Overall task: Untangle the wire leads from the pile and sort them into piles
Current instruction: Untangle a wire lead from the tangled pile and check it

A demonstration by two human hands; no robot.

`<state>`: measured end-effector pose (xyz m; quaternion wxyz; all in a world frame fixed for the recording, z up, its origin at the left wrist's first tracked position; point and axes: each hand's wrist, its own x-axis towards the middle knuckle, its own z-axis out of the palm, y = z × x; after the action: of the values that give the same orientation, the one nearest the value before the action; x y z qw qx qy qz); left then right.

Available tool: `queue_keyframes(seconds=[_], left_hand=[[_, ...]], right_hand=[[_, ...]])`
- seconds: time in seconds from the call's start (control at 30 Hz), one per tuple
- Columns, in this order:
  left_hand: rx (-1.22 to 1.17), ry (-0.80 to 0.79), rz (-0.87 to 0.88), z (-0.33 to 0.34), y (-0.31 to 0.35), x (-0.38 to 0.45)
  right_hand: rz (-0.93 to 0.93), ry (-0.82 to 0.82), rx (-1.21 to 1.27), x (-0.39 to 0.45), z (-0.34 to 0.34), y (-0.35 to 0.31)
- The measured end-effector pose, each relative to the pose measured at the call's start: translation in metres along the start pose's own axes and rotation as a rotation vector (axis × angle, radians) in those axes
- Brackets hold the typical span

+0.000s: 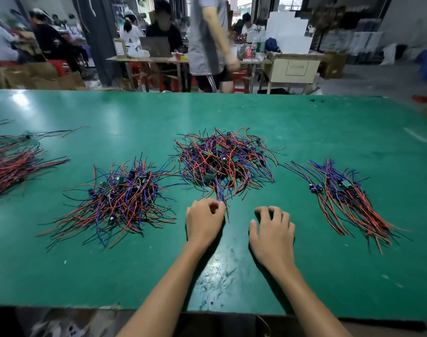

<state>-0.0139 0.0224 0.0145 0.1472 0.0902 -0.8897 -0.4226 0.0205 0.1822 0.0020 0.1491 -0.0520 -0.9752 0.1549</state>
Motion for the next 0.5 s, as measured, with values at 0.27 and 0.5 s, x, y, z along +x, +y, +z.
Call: queue_keyframes(seconds=[0.27,0.5], left_hand=[[-0.180,-0.108,0.144,-0.005,-0.008,-0.010],[-0.181,-0.305,0.297,-0.003,-0.009,-0.010]], right_hand=[[0.018,-0.227,0.521,0.021,0.002,-0.023],[0.132,-0.133,0.774,0.031,0.010,-0.033]])
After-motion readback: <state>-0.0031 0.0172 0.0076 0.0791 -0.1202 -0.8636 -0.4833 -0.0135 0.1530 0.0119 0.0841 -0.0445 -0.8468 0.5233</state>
